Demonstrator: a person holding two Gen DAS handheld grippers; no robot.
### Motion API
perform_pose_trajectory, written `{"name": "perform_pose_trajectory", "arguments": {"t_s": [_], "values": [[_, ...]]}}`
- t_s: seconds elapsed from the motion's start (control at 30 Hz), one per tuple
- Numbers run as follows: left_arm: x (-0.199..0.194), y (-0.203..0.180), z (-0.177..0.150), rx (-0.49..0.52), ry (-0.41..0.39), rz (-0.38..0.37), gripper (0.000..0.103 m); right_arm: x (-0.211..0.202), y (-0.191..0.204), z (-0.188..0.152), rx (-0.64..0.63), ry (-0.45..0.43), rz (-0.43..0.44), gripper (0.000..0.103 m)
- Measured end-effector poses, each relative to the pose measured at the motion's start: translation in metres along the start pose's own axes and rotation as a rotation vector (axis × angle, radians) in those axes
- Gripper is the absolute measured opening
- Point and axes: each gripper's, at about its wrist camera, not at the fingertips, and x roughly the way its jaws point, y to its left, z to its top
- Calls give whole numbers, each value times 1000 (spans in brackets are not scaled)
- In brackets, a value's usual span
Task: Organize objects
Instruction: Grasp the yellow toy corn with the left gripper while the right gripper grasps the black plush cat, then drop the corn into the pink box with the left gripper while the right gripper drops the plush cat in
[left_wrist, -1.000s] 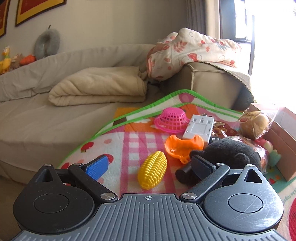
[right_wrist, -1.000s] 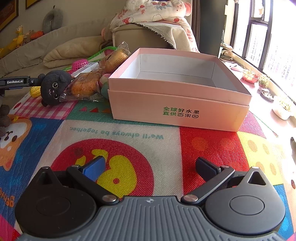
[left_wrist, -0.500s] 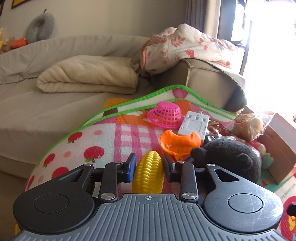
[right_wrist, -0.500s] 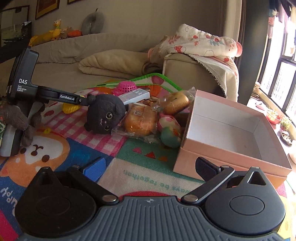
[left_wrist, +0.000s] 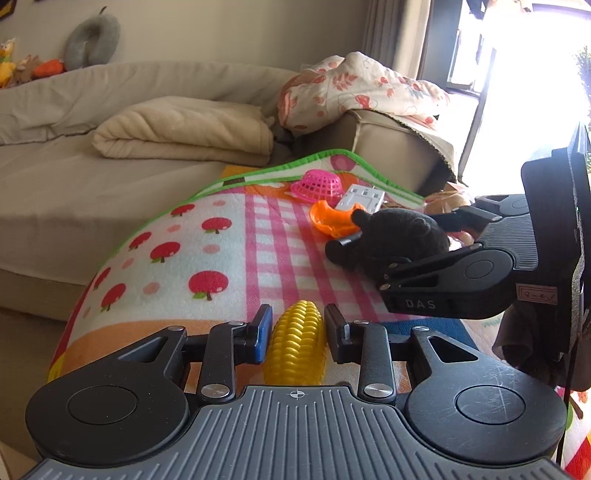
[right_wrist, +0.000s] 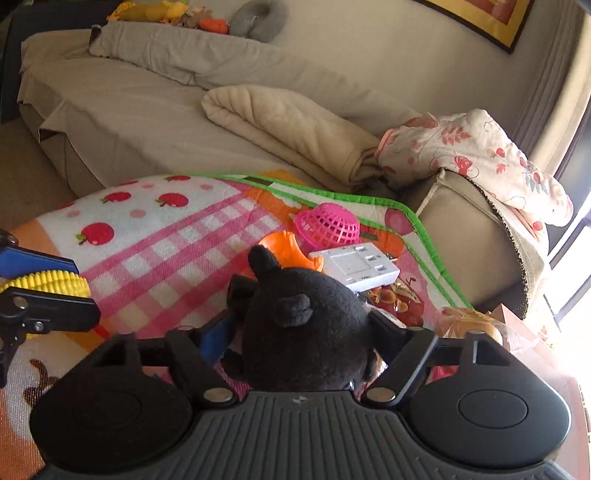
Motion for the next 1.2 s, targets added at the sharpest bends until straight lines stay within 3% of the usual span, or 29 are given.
{"name": "perform_pose_trajectory", "arguments": {"t_s": [0.13, 0.27, 0.4, 0.5, 0.67, 0.8, 0.9, 1.03, 1.2], "values": [[-13, -10, -6, 14, 9, -22, 35, -53, -25, -15, 111, 6, 124, 67], [-26, -35, -8, 45, 19, -71, 35, -119, -53, -44, 184, -33, 194, 67], [-33, -71, 1, 88, 16, -140, 35, -174, -78, -85, 206, -74, 131, 67], [-32, -104, 22, 122, -10, -193, 35, -204, -104, -115, 262, -103, 31, 67], [-9, -182, 76, 180, -106, -280, 35, -223, -147, -151, 393, -133, -93, 67], [43, -237, 109, 100, -133, -347, 35, -225, -168, -174, 461, -130, -126, 67], [89, -265, 109, 94, -99, -275, 35, -224, -175, -185, 486, -116, -142, 67], [119, -267, 91, 77, -55, -214, 35, -224, -186, -193, 520, -115, -158, 67], [88, -232, 73, 44, -81, -251, 36, -215, -200, -183, 530, -130, -177, 67]]}}
